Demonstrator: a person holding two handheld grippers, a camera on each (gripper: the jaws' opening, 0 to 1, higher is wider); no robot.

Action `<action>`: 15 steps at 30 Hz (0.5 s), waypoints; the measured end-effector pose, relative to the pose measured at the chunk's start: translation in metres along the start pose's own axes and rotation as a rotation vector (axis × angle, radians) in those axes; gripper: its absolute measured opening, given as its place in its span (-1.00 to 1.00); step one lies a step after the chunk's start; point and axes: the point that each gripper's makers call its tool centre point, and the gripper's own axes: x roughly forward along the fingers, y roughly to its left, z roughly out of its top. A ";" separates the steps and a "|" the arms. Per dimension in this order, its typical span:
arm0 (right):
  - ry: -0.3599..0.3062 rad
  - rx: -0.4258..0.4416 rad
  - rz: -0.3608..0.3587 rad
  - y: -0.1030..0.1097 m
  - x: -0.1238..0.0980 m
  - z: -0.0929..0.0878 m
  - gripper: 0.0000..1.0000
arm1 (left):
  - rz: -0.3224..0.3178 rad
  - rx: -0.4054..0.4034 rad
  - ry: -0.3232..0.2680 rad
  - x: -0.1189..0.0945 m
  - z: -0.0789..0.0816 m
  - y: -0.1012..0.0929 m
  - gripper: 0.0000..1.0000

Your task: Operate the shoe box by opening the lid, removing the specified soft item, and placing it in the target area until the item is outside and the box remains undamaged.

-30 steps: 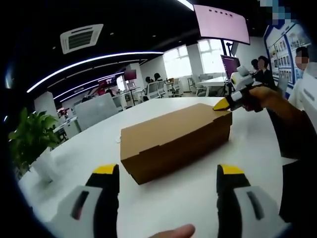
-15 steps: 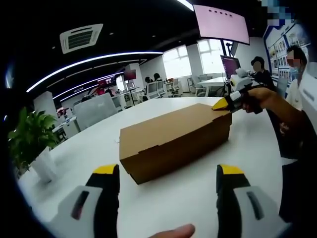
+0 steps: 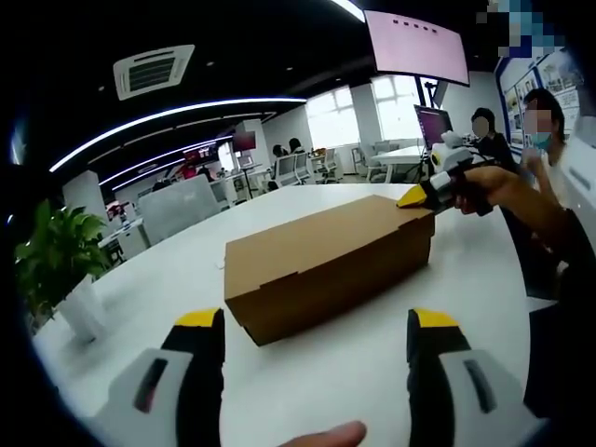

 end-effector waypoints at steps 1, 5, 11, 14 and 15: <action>0.001 0.006 0.003 0.000 0.000 0.000 -0.21 | 0.001 0.000 0.001 0.000 0.000 0.000 0.65; 0.018 0.037 0.014 0.001 0.001 -0.001 -0.23 | 0.000 0.001 -0.002 0.000 0.000 0.000 0.65; 0.068 0.064 0.016 0.000 0.003 -0.001 -0.25 | -0.020 0.000 -0.018 0.001 0.005 -0.004 0.66; 0.092 0.071 0.018 0.001 0.003 -0.001 -0.26 | -0.026 -0.001 -0.023 0.001 0.007 -0.006 0.66; 0.111 0.081 0.020 0.000 0.003 -0.001 -0.27 | -0.026 0.000 -0.025 0.001 0.007 -0.006 0.66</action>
